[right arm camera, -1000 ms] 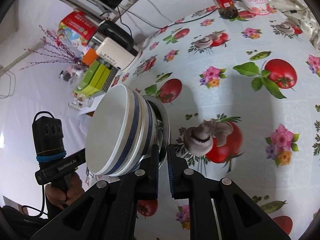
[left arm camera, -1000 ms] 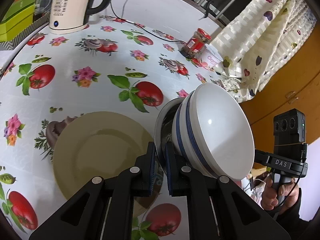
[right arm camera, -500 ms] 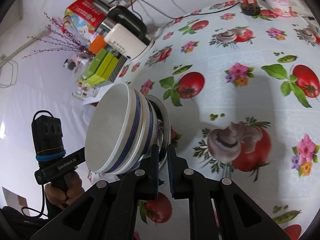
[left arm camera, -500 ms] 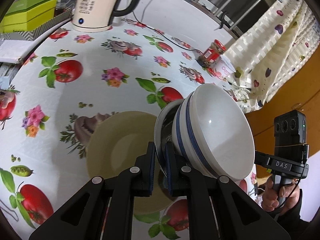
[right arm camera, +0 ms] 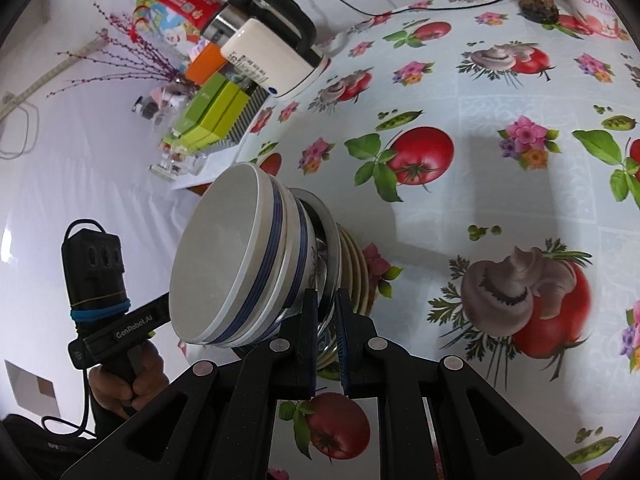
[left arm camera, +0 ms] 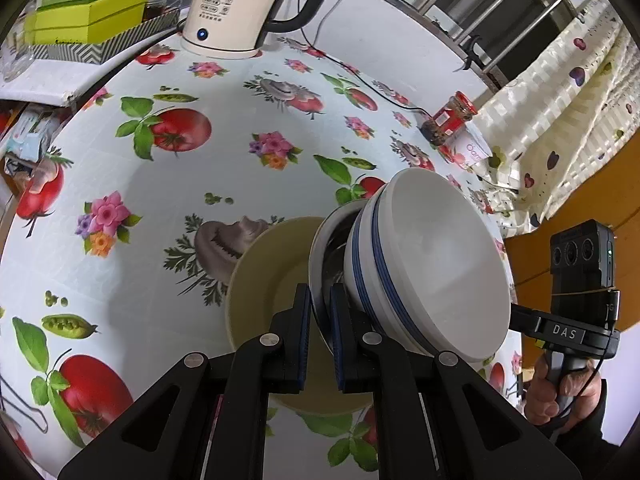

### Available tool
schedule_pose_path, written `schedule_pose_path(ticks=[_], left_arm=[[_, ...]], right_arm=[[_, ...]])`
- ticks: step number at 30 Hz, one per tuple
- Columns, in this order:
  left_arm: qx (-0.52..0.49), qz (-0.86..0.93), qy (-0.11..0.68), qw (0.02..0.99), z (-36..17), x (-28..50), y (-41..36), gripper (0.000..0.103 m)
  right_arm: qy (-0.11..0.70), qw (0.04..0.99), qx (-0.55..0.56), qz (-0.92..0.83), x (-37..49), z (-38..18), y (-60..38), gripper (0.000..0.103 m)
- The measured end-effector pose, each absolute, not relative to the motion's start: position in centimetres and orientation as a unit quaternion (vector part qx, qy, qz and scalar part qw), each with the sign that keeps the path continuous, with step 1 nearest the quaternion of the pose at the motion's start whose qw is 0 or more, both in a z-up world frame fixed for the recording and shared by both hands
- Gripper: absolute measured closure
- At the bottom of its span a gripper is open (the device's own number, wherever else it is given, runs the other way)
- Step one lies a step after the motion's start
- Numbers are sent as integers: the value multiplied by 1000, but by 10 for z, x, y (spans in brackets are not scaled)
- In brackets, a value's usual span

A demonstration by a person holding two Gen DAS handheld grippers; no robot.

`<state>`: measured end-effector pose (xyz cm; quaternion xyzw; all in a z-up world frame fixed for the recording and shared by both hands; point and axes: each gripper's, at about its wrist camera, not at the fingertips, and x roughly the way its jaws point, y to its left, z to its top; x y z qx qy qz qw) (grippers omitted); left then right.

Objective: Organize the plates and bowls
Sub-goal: 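Lift the nested bowls with the left tool and carry them over the beige plate stack, then lower the nested bowls onto the plate stack and open the left tool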

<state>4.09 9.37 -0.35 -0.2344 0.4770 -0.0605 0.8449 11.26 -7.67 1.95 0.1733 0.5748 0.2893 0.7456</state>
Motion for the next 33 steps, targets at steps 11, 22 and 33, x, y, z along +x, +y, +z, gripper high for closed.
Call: schedule_pose_path(ticks=[11, 22, 33], left_arm=[[-243, -45, 483, 840, -11, 35, 105, 94], [-252, -40, 482, 838, -15, 32, 113, 94], [-262, -44, 480, 836, -15, 31, 114, 94]], right_arm=[[588, 734, 164, 297, 116, 9, -61, 93], [594, 729, 155, 304, 119, 6, -50, 92], [593, 730, 152, 303, 120, 5, -50, 91]])
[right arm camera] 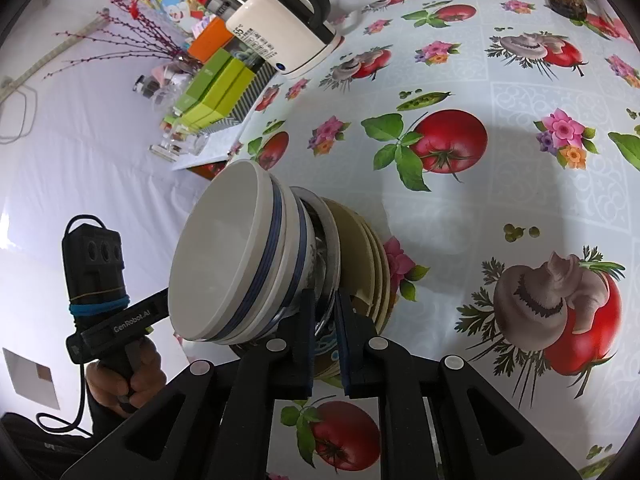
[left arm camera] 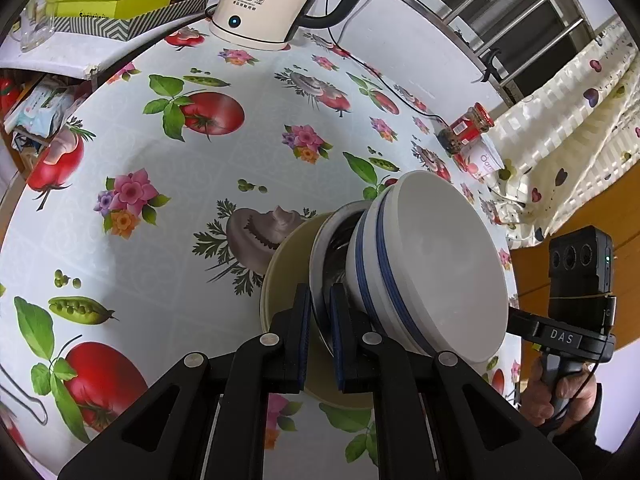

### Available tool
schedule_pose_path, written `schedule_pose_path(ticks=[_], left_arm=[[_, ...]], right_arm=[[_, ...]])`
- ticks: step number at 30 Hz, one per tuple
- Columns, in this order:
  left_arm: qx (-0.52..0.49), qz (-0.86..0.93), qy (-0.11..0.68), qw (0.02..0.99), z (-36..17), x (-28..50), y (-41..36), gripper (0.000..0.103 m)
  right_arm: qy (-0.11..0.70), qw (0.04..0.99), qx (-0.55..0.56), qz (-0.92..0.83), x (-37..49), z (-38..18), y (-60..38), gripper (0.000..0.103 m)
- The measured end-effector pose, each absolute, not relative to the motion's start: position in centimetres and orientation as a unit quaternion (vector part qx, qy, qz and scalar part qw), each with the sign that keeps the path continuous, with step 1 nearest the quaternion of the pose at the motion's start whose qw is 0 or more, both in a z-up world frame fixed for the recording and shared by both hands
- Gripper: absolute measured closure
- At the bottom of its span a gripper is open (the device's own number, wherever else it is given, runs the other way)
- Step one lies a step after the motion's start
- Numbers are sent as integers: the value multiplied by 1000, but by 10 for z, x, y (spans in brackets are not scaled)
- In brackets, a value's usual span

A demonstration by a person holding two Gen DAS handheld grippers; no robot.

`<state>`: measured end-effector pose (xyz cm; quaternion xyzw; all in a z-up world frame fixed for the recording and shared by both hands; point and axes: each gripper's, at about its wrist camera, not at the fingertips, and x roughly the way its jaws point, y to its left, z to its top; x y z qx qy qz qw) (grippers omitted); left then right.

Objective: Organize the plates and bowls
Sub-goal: 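Lower the nested bowls onto the plate stack and open the left tool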

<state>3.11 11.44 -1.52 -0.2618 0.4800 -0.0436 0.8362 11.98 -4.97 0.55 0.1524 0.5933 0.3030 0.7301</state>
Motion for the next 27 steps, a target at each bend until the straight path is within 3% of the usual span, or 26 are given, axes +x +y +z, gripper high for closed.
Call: schedule_pose_path(ticks=[27], left_arm=[[-244, -25, 464, 851, -1, 18, 113, 90]], right_arm=[[586, 743, 146, 288, 106, 11, -69, 77]])
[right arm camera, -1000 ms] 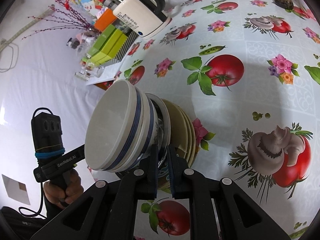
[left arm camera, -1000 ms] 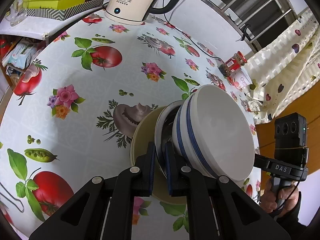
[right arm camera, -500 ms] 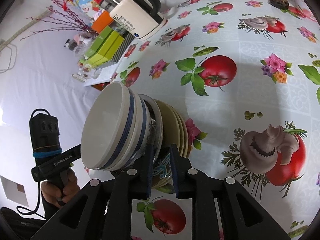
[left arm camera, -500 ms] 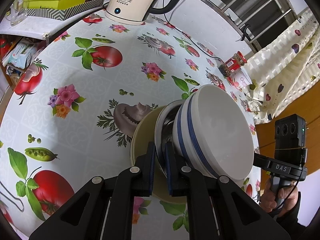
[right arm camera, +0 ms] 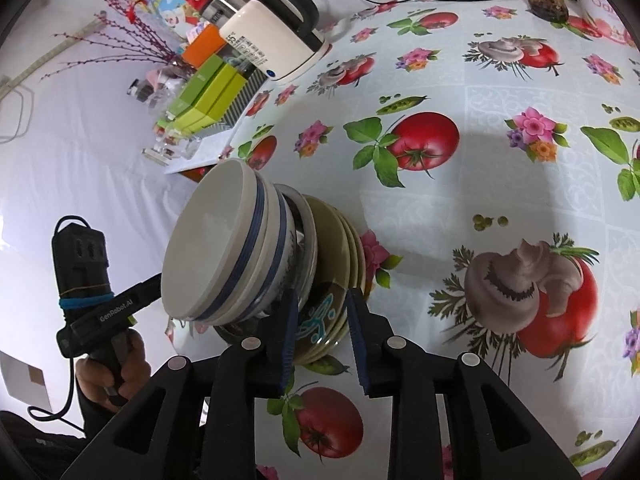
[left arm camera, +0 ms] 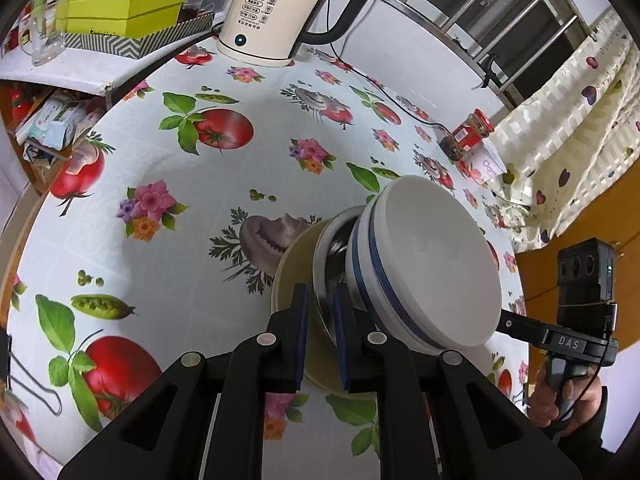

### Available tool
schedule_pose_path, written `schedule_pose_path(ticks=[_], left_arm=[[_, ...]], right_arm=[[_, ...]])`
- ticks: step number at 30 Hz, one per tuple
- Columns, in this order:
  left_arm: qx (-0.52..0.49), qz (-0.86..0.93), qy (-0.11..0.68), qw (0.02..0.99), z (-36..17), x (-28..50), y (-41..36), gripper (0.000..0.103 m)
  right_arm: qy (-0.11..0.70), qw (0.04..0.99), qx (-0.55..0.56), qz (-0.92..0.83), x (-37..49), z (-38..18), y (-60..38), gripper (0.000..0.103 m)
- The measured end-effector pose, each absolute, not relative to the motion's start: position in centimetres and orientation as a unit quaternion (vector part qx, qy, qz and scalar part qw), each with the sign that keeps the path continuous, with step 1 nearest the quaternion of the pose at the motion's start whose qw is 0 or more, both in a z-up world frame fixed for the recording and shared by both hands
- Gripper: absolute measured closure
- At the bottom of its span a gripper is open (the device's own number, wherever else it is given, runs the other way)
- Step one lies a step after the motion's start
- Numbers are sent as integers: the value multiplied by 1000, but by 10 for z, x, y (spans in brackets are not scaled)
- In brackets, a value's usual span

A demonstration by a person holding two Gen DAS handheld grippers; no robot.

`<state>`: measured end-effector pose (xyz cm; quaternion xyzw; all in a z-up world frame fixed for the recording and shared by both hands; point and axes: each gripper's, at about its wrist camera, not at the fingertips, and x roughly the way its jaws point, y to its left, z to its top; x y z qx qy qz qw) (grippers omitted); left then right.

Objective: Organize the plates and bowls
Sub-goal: 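Lower the nested bowls onto the plate stack and open the left tool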

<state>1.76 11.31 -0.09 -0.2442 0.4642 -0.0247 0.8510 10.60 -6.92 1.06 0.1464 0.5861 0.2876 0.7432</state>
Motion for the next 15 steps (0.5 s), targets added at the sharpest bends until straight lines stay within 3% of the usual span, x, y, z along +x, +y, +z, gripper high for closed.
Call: schedule_pose_path(ticks=[15], left_arm=[[-204, 5, 448, 871, 15, -10, 95, 89]], right_arm=[[558, 773, 70, 293, 70, 37, -54, 50]])
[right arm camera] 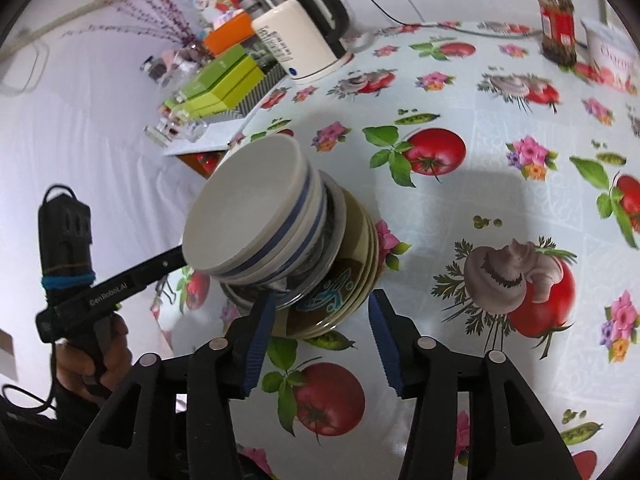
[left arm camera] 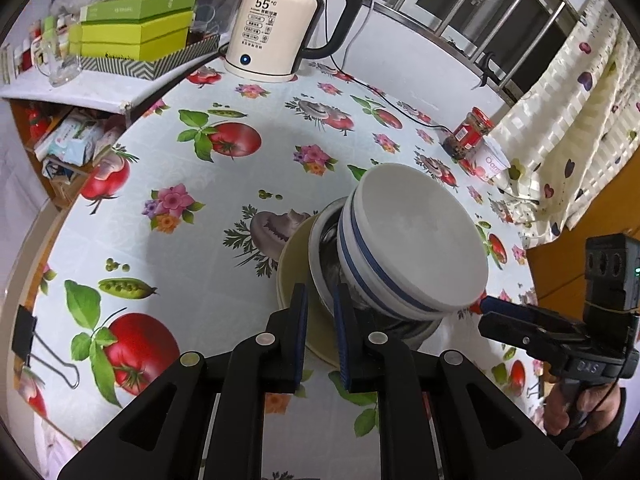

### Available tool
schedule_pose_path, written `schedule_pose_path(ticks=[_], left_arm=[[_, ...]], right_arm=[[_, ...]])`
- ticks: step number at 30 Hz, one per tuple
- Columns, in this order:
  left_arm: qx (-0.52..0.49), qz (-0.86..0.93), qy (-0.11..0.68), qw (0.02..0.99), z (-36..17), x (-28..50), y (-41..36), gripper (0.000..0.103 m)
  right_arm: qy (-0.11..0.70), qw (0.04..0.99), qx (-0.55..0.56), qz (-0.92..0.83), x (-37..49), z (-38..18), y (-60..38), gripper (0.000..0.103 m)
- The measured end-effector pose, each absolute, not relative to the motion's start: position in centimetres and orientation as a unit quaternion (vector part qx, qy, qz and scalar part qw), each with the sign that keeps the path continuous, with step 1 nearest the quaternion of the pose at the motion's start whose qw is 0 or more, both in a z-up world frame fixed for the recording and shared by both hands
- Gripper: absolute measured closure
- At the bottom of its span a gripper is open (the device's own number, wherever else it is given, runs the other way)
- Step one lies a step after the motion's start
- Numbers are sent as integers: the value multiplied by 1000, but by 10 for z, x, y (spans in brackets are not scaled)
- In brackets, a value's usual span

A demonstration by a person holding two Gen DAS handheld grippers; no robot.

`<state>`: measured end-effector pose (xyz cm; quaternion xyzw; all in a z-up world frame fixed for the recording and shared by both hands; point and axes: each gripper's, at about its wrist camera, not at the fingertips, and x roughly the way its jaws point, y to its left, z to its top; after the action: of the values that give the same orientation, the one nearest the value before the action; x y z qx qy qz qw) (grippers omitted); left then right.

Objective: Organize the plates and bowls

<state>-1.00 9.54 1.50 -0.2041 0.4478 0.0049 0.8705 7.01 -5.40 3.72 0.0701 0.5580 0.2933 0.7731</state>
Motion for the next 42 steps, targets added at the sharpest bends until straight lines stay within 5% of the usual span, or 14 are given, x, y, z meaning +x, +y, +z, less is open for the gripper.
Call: schedule_pose_path(ticks=[8, 42], left_arm=[[-173, 8, 447, 878, 15, -22, 78, 83], [-141, 21, 477, 867, -8, -28, 62, 83]], right_arm=[[533, 792, -1, 297, 48, 47, -37, 35], [512, 795, -97, 310, 19, 37, -13, 32]])
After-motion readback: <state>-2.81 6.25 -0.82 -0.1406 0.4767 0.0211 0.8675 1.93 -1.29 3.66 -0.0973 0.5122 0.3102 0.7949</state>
